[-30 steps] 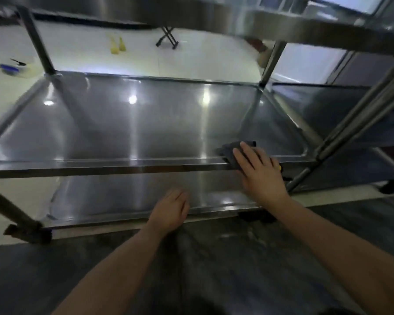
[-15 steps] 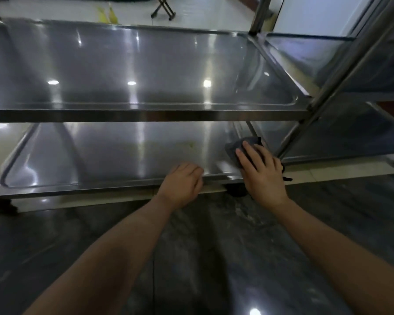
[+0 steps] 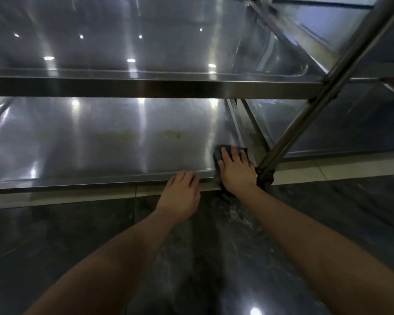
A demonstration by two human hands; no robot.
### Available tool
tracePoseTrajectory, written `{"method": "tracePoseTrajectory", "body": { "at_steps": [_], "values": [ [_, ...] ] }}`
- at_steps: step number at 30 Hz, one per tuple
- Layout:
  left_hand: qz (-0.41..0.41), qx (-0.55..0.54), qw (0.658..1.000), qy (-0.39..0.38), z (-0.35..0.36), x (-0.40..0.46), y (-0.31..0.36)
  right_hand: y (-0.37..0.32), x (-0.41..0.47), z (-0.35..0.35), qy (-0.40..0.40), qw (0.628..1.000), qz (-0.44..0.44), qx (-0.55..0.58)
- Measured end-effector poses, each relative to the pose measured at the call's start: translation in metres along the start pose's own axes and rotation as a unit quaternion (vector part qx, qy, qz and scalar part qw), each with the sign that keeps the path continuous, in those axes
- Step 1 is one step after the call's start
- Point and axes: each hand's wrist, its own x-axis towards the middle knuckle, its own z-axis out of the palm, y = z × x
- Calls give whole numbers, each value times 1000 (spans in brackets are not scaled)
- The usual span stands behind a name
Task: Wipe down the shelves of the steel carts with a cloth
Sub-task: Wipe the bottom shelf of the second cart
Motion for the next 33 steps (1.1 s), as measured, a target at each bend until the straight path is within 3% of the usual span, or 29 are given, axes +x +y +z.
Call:
{"method": "tracePoseTrajectory", "body": {
  "at_steps": [4, 15, 21, 27, 33],
  "values": [
    [-1, -8, 999, 45, 13, -2, -1, 0, 56, -5, -44, 999, 20, 22],
    [-9, -8, 998, 60, 17, -3, 3, -30, 164, -17, 23, 998, -30, 44],
    [-13, 22, 1000, 15, 3, -3, 5, -28, 146, -15, 4, 998, -64, 18],
    [6, 33, 995, -96, -17, -1, -3, -20, 73, -11, -22, 998, -64, 11],
    [65, 74, 993, -72, -25, -20, -24, 1, 6, -1, 1, 993, -116, -18]
  ]
}}
